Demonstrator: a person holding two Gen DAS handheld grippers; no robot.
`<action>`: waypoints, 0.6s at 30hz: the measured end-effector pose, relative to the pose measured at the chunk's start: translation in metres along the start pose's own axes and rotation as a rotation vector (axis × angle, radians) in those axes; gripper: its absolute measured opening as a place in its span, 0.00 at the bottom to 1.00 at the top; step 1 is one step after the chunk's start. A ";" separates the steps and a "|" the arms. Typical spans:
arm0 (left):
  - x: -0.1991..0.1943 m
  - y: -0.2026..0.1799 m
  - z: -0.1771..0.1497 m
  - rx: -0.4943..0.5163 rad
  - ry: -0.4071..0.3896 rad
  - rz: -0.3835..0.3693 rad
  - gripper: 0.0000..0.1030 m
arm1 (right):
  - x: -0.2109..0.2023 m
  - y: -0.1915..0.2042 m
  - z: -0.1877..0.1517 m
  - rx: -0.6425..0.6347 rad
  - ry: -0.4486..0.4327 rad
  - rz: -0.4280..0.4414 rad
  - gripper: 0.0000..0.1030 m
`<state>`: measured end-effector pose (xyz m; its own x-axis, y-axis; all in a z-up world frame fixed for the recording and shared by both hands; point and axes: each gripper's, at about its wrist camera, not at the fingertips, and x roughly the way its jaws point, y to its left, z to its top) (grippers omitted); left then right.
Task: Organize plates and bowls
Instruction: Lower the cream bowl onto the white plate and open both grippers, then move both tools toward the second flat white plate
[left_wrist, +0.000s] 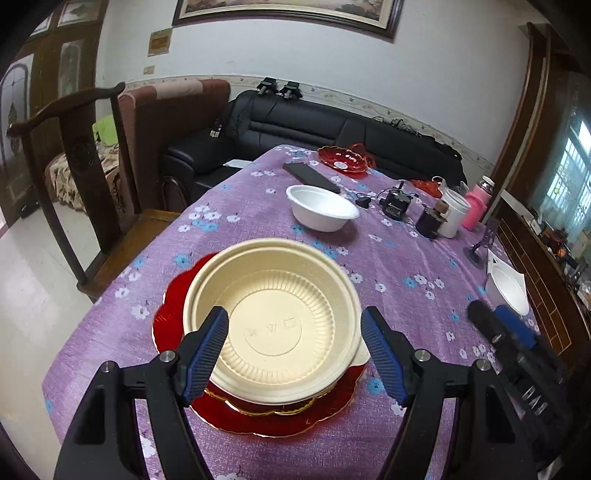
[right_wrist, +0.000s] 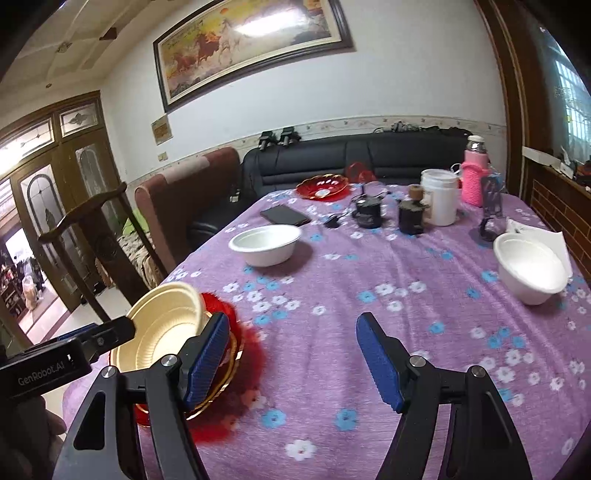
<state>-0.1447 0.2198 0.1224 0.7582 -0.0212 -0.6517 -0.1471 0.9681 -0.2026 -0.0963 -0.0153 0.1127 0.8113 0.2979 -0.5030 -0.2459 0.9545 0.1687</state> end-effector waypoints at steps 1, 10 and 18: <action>-0.005 0.000 0.004 0.003 -0.008 -0.003 0.71 | -0.006 -0.004 0.007 -0.009 -0.012 -0.012 0.74; -0.092 -0.007 0.059 0.056 -0.186 -0.039 0.71 | -0.106 -0.055 0.097 0.084 -0.200 0.002 0.76; -0.164 -0.032 0.098 0.221 -0.288 -0.049 0.74 | -0.185 -0.065 0.168 0.042 -0.272 -0.059 0.77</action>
<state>-0.2028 0.2170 0.3073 0.9135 -0.0279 -0.4059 0.0105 0.9989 -0.0451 -0.1413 -0.1350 0.3371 0.9377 0.2216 -0.2677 -0.1761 0.9670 0.1839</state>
